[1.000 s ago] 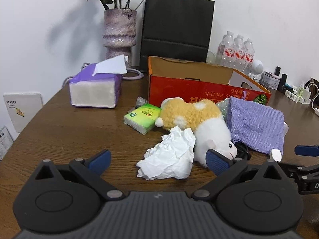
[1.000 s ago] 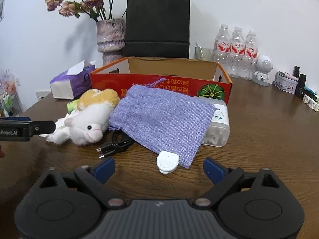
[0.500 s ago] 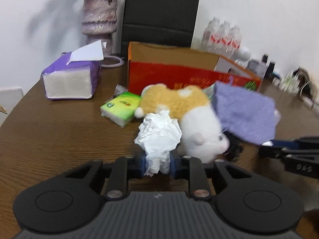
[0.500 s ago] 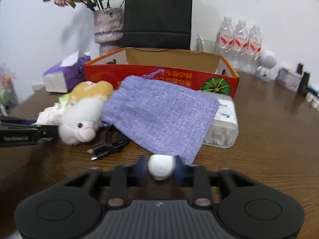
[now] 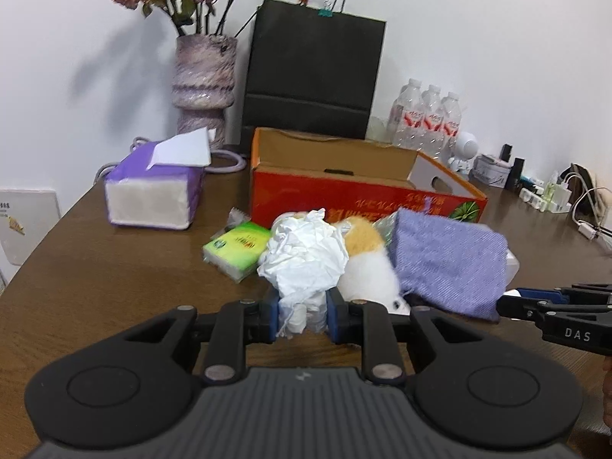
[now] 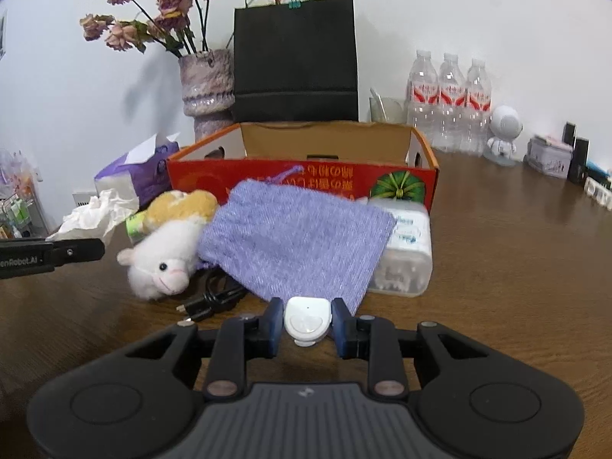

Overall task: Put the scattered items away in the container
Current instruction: 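Lower the case and tissue into the box and open both grippers, then grasp the purple pouch with the right gripper while the left grasps the white plush toy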

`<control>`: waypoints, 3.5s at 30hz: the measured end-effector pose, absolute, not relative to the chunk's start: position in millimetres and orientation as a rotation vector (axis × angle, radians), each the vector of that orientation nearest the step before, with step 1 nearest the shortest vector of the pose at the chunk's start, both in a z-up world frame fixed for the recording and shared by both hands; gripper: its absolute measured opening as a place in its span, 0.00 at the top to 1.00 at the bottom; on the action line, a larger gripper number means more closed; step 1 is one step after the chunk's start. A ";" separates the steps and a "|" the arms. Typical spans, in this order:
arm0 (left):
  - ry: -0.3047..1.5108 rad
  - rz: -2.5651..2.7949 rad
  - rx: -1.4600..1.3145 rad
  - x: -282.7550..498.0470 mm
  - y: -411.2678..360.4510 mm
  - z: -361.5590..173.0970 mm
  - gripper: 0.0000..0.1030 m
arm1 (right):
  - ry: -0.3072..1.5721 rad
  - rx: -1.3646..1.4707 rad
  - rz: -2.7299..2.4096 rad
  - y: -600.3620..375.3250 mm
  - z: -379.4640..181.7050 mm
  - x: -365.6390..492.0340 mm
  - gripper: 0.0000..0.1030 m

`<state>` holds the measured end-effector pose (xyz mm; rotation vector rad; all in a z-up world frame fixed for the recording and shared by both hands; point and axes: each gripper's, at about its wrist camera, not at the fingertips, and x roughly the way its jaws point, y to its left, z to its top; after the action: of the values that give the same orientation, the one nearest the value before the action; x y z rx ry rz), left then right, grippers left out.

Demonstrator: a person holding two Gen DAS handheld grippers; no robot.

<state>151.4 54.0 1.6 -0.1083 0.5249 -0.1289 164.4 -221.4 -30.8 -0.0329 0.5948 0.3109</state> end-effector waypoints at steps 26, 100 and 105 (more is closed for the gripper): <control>0.452 -0.169 -0.199 307.6 11.5 45.8 0.77 | 0.444 0.048 0.305 -220.0 27.9 323.0 0.75; 0.536 -0.122 -0.007 221.3 -17.7 48.3 0.00 | 0.484 -0.062 0.345 -243.0 38.1 240.9 0.00; 0.599 -0.105 -0.038 201.5 -8.1 25.4 0.00 | 0.513 -0.089 0.355 -249.0 15.4 213.9 0.00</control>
<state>201.5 -8.1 25.4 -0.0384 0.5995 -0.1046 213.9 -249.0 15.4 -0.0894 0.5132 0.3553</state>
